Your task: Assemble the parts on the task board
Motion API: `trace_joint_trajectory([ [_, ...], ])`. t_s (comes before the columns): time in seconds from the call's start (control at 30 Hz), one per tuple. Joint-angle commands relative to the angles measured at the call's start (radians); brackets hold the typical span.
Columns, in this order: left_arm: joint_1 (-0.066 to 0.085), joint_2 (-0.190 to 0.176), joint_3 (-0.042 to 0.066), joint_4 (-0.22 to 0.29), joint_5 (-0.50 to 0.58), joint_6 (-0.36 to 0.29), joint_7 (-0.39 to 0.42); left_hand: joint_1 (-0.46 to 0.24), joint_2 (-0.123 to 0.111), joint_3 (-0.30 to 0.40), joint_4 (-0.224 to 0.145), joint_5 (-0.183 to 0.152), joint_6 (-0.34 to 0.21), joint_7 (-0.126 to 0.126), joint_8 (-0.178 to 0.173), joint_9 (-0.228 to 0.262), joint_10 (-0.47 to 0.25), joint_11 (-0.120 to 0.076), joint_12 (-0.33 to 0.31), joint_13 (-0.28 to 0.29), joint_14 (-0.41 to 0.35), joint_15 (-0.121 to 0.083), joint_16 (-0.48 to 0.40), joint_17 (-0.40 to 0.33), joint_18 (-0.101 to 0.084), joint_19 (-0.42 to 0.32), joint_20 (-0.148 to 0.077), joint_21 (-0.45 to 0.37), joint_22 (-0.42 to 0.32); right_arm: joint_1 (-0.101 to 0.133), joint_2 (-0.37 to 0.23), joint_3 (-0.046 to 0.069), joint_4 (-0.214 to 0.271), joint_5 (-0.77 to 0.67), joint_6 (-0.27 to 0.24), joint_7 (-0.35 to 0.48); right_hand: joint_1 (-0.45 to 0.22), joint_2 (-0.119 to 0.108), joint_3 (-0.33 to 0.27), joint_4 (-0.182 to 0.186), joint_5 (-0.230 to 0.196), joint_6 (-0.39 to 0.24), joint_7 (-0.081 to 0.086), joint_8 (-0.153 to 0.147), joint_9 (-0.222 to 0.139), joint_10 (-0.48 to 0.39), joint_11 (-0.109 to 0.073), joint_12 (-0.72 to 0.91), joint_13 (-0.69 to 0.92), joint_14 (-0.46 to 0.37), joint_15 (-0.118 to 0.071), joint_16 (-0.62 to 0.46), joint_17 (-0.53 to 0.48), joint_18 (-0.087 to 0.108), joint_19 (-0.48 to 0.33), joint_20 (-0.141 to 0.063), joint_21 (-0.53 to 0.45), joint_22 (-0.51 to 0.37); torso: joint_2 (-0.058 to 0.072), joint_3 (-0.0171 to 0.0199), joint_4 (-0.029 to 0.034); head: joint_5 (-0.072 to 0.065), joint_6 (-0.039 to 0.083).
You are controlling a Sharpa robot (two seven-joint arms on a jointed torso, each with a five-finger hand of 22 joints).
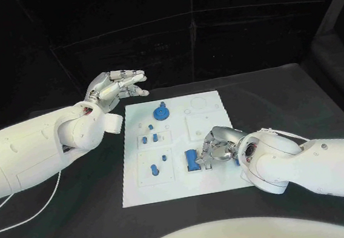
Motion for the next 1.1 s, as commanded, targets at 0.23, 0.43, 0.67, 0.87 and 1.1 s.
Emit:
trace_joint_trajectory([
  [0.23, 0.001, -0.003, 0.001, 0.002, 0.003, 0.01, 0.006, 0.002, 0.012, -0.008, 0.0, 0.002, -0.003, -0.003, 0.004, 0.001, -0.006, -0.002, 0.003, 0.0, -0.004, 0.003, 0.0, 0.0, 0.004, 0.01, 0.0, -0.003, -0.001, 0.001, -0.047, 0.0, 0.035, 0.054, -0.079, 0.068, -0.049, -0.006, -0.018, 0.027, 0.025, -0.058, 0.012, -0.009, -0.009, 0.011, -0.012, -0.017, -0.009, 0.085, 0.001, -0.011, 0.165, -0.015, 0.104, -0.005, 0.003, 0.263, -0.001, 0.0002, -0.0015, -0.002, 0.002],
  [0.43, 0.001, -0.004, 0.001, 0.001, 0.003, 0.01, 0.005, 0.002, 0.012, -0.008, 0.0, 0.002, -0.003, -0.003, 0.004, 0.001, -0.006, -0.002, 0.003, 0.0, -0.004, 0.003, 0.0, 0.0, 0.004, 0.01, 0.0, -0.003, -0.001, 0.01, -0.145, 0.002, 0.085, 0.053, -0.073, 0.083, -0.034, -0.001, -0.011, 0.018, 0.073, -0.091, 0.032, -0.056, -0.034, 0.001, 0.005, -0.032, -0.02, 0.083, 0.016, -0.016, 0.157, -0.015, 0.104, 0.009, 0.003, 0.263, -0.002, -0.0008, -0.003, -0.016, 0.007],
  [0.67, 0.001, -0.004, 0.0, 0.001, 0.003, 0.01, 0.005, 0.001, 0.012, -0.009, 0.0, 0.002, -0.003, -0.003, 0.004, 0.001, -0.006, -0.002, 0.005, 0.0, -0.004, 0.004, 0.0, 0.0, 0.003, 0.01, 0.0, -0.004, -0.002, 0.02, -0.237, 0.002, 0.083, -0.006, -0.019, 0.041, -0.044, -0.013, -0.021, 0.02, 0.074, -0.094, 0.041, -0.086, -0.05, -0.01, 0.014, -0.05, -0.035, 0.082, 0.023, -0.02, 0.151, -0.015, 0.104, 0.017, 0.003, 0.263, -0.003, -0.0031, -0.0081, -0.038, 0.012],
  [0.87, 0.001, -0.004, 0.0, 0.0, 0.003, 0.012, 0.005, 0.001, 0.012, -0.009, 0.0, 0.002, -0.003, -0.003, 0.004, 0.001, -0.006, -0.002, 0.005, 0.0, -0.004, 0.004, 0.0, 0.0, 0.003, 0.01, 0.0, -0.004, -0.002, 0.02, -0.262, 0.001, 0.067, -0.061, 0.006, 0.012, -0.066, -0.021, -0.038, 0.033, 0.085, -0.077, 0.04, -0.097, -0.057, -0.012, 0.015, -0.056, -0.039, 0.082, 0.025, -0.022, 0.151, -0.015, 0.104, 0.021, 0.003, 0.263, -0.003, -0.0008, -0.0163, -0.044, 0.01],
  [1.1, 0.001, -0.004, -0.001, 0.0, 0.003, 0.015, 0.004, 0.001, 0.012, -0.009, 0.0, 0.002, -0.003, -0.003, 0.004, 0.001, -0.006, -0.002, 0.005, 0.0, -0.004, 0.004, 0.0, 0.0, 0.003, 0.01, 0.0, -0.004, -0.002, 0.019, -0.255, 0.001, 0.051, -0.089, 0.034, -0.008, -0.08, -0.023, -0.052, 0.044, 0.096, -0.064, 0.037, -0.101, -0.06, 0.013, 0.013, -0.017, -0.002, 0.086, 0.024, -0.011, 0.168, -0.015, 0.104, 0.02, 0.003, 0.263, -0.004, -0.0017, -0.0112, -0.052, 0.009],
])
